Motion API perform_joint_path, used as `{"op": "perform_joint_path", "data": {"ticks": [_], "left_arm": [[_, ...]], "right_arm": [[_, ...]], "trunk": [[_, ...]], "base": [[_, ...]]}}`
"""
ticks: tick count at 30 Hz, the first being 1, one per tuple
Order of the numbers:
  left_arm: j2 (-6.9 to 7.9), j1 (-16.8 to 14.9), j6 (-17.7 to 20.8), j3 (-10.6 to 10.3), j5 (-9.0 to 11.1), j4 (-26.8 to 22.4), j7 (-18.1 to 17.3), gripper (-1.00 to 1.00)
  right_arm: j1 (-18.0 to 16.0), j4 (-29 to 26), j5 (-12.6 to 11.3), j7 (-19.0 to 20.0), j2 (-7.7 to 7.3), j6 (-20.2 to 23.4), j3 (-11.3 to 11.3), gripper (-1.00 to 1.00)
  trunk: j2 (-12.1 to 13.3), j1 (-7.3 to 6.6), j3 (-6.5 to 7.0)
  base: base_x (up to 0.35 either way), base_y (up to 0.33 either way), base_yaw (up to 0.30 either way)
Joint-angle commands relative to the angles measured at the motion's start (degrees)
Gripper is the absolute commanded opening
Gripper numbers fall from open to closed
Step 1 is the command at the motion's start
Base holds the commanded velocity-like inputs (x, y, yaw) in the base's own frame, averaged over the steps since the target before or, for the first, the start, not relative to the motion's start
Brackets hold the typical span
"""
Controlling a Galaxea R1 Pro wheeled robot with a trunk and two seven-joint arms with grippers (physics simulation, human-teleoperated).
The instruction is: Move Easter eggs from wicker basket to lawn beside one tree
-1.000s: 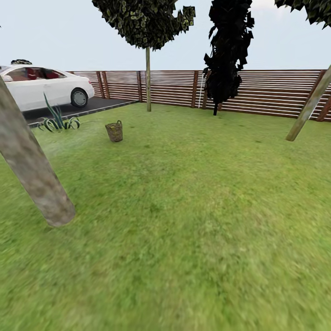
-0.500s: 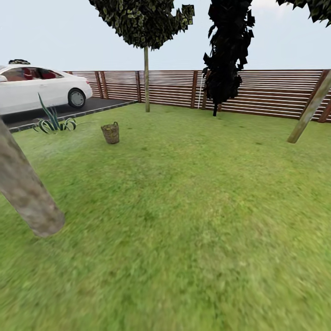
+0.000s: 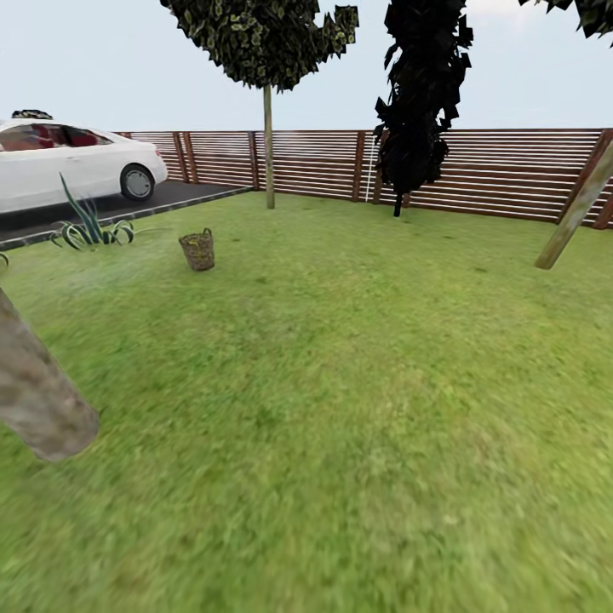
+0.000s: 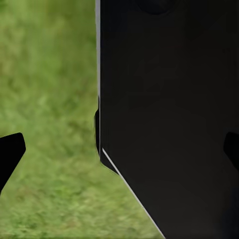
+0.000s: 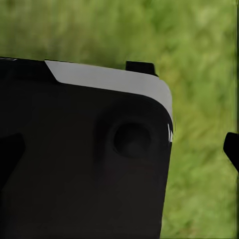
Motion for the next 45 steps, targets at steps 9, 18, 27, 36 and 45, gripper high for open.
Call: {"op": "perform_joint_path", "data": {"ticks": [9,18,27,36,45], "left_arm": [[0.03,0.02,-0.10,0.25,0.12,-0.05,0.10,1.00],[-0.05,0.02,-0.10,0.25,0.13,-0.05,0.11,1.00],[-0.04,0.02,-0.10,0.25,0.19,-0.05,0.11,1.00],[-0.05,0.02,-0.10,0.26,0.20,-0.05,0.11,1.00],[0.02,0.04,-0.10,0.34,0.22,-0.05,0.11,1.00]], "right_arm": [[-0.03,0.04,0.55,0.08,0.29,-0.24,0.14,1.00],[-0.03,0.04,0.16,0.08,-0.12,-0.25,0.05,1.00],[-0.03,0.04,0.11,0.08,-0.25,-0.25,0.03,1.00],[-0.03,0.13,0.44,0.31,-0.44,-0.24,0.19,1.00],[-0.03,-0.04,0.66,0.10,-0.22,-0.21,0.31,1.00]], "trunk": [[-0.02,0.03,-0.11],[-0.02,0.03,-0.40],[-0.02,0.03,-0.71],[-0.02,0.03,-0.78],[-0.02,0.03,-0.78]], "base": [[0.320,-0.125,0.062],[0.320,-0.124,0.245],[0.320,-0.123,0.254],[0.320,-0.124,0.059],[0.320,-0.123,0.000]]}}
